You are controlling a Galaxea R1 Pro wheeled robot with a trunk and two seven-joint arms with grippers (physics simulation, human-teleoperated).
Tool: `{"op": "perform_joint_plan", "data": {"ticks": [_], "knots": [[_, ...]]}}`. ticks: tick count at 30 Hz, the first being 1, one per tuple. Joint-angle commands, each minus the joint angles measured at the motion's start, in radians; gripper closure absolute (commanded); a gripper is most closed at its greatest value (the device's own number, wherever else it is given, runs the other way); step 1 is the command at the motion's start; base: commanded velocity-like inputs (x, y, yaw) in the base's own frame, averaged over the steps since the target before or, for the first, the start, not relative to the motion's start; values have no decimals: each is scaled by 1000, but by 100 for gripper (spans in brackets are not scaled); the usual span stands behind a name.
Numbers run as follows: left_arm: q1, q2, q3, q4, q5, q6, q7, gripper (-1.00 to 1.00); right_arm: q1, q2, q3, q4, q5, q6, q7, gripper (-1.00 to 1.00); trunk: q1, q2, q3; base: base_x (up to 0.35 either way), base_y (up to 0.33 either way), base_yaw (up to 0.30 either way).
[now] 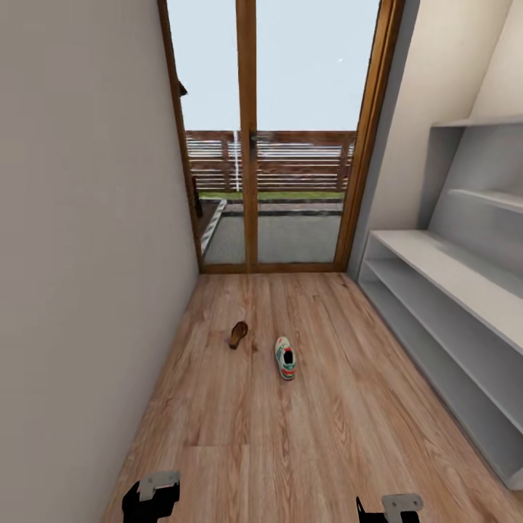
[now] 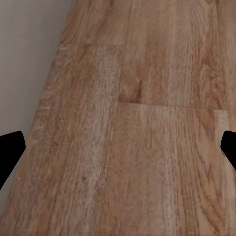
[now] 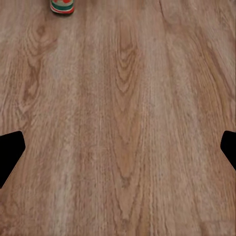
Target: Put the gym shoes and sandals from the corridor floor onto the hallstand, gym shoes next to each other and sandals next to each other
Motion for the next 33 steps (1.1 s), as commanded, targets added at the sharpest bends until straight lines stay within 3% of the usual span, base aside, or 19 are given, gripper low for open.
{"op": "perform_joint_plan", "data": {"ticks": [1,33], "knots": [[-1,-1,5,1,-1,-4,-1,-100,-1,0,0,1,8,-2,-5,-100,0,0,-1,339,0,0],[-1,-2,4,5,-3,-5,-1,-100,-1,5,0,1,6,1,-3,-100,0,0,-1,339,0,0]]}}
